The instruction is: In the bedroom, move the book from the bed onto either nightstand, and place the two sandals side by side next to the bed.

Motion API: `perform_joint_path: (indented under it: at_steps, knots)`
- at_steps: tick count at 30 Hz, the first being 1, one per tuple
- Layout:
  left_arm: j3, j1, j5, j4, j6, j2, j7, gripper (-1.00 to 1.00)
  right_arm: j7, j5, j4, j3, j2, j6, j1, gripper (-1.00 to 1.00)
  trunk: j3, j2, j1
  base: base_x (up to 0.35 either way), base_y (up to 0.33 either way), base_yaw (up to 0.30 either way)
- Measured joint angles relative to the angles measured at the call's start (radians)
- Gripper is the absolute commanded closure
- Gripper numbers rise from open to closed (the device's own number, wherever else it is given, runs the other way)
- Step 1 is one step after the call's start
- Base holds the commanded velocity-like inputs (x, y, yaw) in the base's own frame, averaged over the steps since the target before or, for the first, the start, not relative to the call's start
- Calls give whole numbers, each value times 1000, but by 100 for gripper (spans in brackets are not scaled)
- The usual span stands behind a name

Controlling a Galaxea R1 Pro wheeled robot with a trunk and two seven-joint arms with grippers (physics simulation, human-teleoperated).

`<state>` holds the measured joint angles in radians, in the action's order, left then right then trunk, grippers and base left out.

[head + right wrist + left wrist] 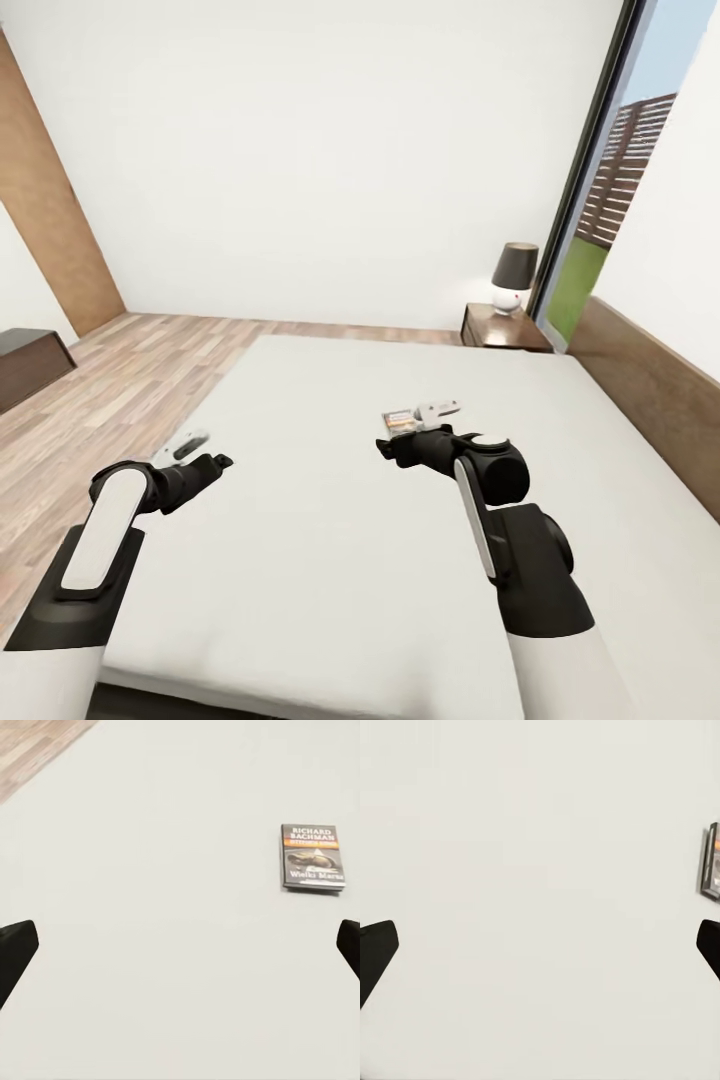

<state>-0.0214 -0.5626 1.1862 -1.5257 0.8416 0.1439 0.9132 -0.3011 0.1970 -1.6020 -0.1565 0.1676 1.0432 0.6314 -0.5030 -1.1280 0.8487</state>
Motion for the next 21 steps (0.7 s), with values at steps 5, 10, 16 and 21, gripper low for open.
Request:
perform_joint_path:
  at_steps: [5, 10, 16, 21]
  knots:
    - [2, 0, 0, 1, 0, 0, 0, -100, 0, -2, 0, 2, 0, 0, 0, -100, 0, 0, 0, 124, 113, 32]
    - [3, 0, 0, 1, 0, 0, 0, -100, 0, -3, 0, 2, 0, 0, 0, -100, 0, 0, 0, 53, 48, -8]
    - [3, -1, 0, 2, 0, 0, 0, -100, 2, -1, 0, 3, 5, 0, 0, -100, 2, 0, 0, 17, 15, -152]
    - [3, -1, 0, 2, 0, 0, 0, -100, 3, -3, 0, 3, 6, 0, 0, -100, 5, 0, 0, 5, 5, -214]
